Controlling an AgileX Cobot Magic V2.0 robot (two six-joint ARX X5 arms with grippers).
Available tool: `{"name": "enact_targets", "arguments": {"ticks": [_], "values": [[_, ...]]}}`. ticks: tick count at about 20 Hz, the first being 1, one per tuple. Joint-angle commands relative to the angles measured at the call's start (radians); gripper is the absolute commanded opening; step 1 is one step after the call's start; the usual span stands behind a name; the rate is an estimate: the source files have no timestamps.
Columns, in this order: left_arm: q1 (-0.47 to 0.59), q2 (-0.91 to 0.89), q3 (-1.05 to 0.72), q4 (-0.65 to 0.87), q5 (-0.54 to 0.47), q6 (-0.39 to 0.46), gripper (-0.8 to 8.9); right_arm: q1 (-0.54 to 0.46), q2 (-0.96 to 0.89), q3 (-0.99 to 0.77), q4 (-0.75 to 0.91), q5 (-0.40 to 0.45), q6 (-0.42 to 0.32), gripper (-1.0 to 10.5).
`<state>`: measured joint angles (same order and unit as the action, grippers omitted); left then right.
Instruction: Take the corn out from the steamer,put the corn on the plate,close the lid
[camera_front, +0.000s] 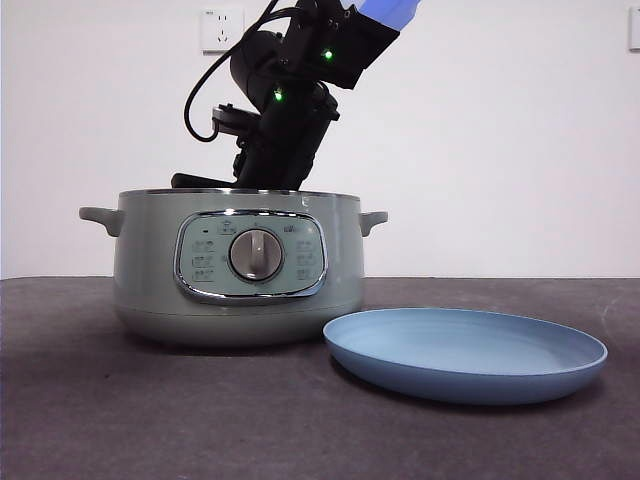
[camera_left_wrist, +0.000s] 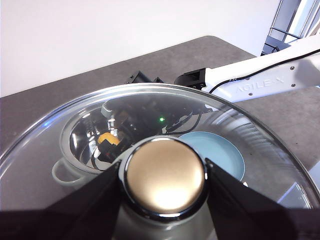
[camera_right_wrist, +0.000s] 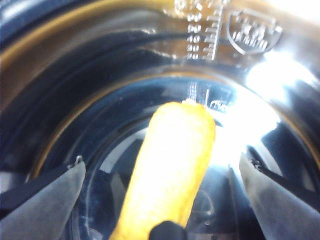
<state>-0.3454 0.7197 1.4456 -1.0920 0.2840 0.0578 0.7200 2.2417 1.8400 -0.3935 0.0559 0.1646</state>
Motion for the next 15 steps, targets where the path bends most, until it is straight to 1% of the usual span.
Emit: {"name": "enact_targets", "arguments": {"ticks": [1, 2, 6, 7, 11, 15], "values": [[-0.003, -0.014, 0.015, 0.041, 0.01, -0.008, -0.08, 0.003, 0.05, -0.002, -0.007, 0.003, -0.005, 4.9], [-0.003, -0.016, 0.015, 0.04, 0.01, -0.008, -0.09, 0.003, 0.051, -0.002, -0.008, 0.004, -0.005, 4.2], [-0.003, -0.017, 0.015, 0.035, 0.008, -0.008, -0.09, 0.005, 0.051, -0.002, 0.012, -0.003, -0.006, 0.1], [-0.003, -0.017, 0.015, 0.035, 0.008, -0.008, -0.08, 0.005, 0.051, -0.002, 0.02, -0.005, -0.006, -0.1], [-0.003, -0.017, 0.015, 0.035, 0.007, -0.006, -0.09, 0.006, 0.005, -0.002, 0.035, -0.002, -0.018, -0.1], [-0.003, -0.017, 0.015, 0.052, 0.007, -0.005, -0.09, 0.006, -0.161, -0.002, 0.005, -0.001, -0.057, -0.1]]}}
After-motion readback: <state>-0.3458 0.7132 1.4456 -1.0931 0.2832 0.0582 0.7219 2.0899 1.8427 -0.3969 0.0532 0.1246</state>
